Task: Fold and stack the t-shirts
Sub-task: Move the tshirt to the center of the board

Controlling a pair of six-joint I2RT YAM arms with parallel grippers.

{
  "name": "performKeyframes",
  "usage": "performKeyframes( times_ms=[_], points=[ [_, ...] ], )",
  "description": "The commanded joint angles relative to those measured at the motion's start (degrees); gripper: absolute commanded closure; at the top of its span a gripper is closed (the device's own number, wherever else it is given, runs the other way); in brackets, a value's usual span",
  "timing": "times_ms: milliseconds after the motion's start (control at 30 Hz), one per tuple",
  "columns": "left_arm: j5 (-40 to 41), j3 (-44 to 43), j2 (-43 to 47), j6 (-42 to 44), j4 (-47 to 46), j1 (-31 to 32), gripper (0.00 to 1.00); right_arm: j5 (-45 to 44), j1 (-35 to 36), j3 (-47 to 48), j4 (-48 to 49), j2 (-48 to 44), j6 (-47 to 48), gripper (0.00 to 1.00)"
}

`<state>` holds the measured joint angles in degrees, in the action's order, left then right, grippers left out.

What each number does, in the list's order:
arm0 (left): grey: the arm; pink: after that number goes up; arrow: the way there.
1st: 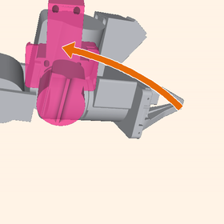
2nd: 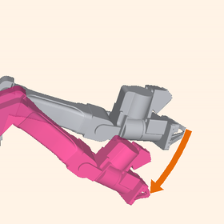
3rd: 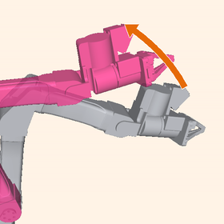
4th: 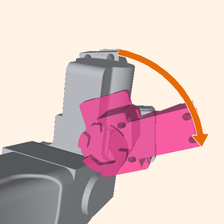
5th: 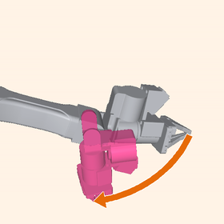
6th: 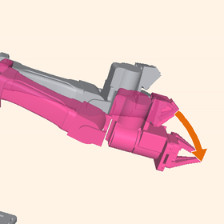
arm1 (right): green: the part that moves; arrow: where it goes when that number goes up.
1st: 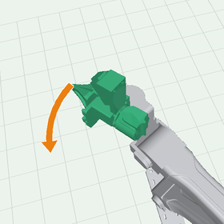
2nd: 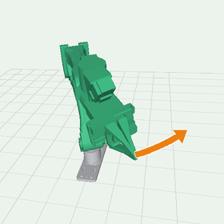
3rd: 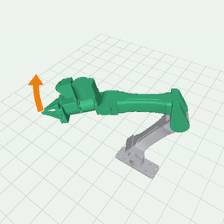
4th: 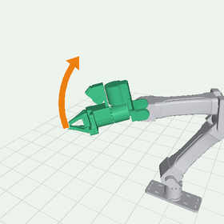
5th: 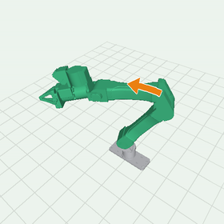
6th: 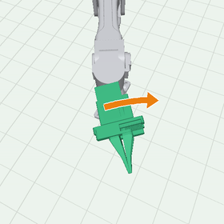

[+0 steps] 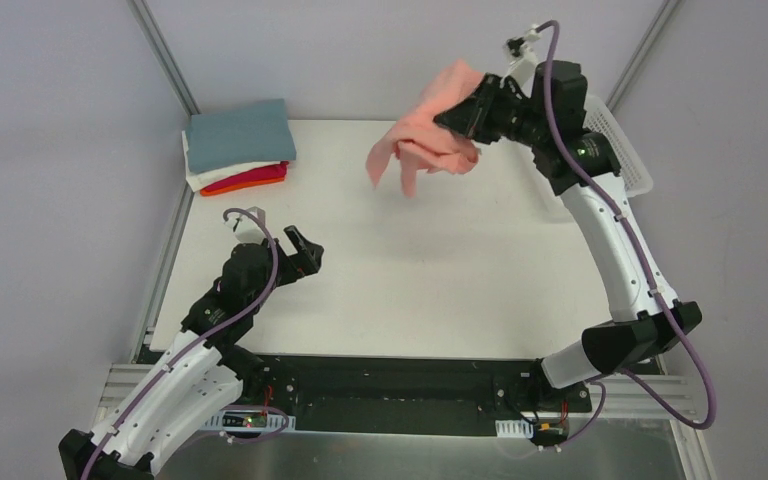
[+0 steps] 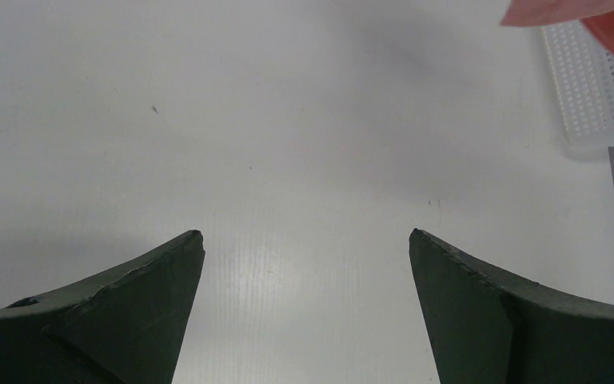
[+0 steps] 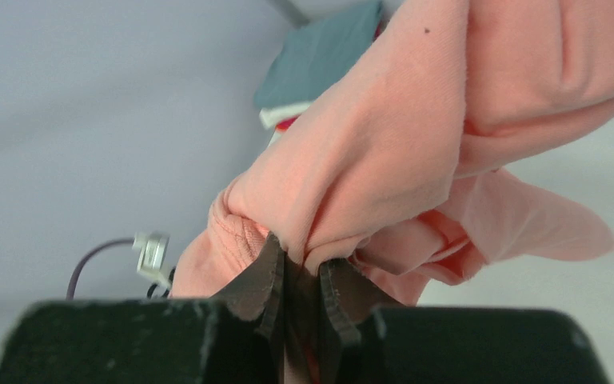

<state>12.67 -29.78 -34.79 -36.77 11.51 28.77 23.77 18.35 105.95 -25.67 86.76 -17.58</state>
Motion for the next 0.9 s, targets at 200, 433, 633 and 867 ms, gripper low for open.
performKeyframes(
  times_ms=[200, 433, 633, 867],
  points=[
    [3.63, 2.11, 6.46, -3.94, 5.73, -0.30, 0.00, 3.72, 8.93, -27.69, 10.71, -8.98, 4.23, 0.98],
    [4.38, 2.27, 5.35, -5.36, 7.81, -0.30, 0.00, -12.38, 8.38, -47.43, 10.66, -2.79, 5.72, 0.37],
    [5.06, 1.98, 1.03, -7.98, 7.83, -0.30, 0.00, -20.84, 8.30, -50.86, 9.47, -11.33, 3.50, 0.01],
    [4.49, -0.01, -7.91, -10.15, 7.04, -0.29, 0.00, -33.12, 8.31, -60.48, 9.37, -29.05, -1.05, 0.01]
  ],
)
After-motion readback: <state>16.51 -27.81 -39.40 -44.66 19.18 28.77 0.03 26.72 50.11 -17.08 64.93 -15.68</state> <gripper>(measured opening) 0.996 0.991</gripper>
